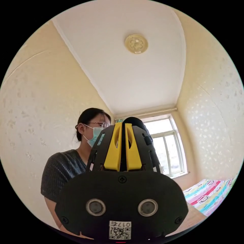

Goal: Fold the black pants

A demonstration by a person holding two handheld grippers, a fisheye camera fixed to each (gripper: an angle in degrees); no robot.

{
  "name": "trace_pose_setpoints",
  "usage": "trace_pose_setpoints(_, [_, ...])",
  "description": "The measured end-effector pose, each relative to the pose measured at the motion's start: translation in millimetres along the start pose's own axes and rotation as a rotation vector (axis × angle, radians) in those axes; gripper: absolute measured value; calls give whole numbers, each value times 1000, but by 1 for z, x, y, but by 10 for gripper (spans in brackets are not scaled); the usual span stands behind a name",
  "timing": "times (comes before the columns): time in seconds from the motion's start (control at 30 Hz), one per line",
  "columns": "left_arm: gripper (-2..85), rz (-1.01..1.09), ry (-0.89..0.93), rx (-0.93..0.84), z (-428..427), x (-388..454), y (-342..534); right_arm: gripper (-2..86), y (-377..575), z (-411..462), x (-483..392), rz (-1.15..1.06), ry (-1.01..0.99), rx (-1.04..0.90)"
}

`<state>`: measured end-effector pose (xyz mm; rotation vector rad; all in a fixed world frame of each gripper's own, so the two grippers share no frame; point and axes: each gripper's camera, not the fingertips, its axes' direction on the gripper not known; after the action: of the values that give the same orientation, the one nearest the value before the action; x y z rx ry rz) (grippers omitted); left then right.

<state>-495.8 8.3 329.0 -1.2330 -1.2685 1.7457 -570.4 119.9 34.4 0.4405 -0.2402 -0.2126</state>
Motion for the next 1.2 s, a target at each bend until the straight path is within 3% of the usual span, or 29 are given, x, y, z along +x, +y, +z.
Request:
trace_pose_setpoints(0.1, [47, -3, -16, 100, -26, 11, -22, 16, 0, 21, -18, -133, 129, -57])
trace_pose_setpoints(0.23, [46, -55, -107, 163, -49, 12, -39, 14, 2, 34, -29, -311, 643, -151])
trace_pose_setpoints(0.27, [45, -54, -107, 166, -50, 13, -40, 13, 7, 35, -21, -295, 762, -185])
trace_pose_setpoints(0.43, [41, -54, -149, 216, -44, 25, -33, 13, 78, 16, 32, -190, 952, -197])
trace_pose_setpoints(0.7, [41, -46, -112, 177, -48, 37, -26, 45, 251, -46, 111, 127, 900, -236])
trace_pose_setpoints(0.83, [41, -50, -144, 203, -50, 52, -23, 128, 333, -9, 112, 53, 950, -452])
trace_pose_setpoints(1.03, [41, -42, -82, 264, -56, 72, -24, 155, 400, 33, 112, -37, 956, -640])
trace_pose_setpoints(1.2, [42, -46, -137, 250, -49, 93, -31, 171, 428, 32, 105, 24, 815, -641])
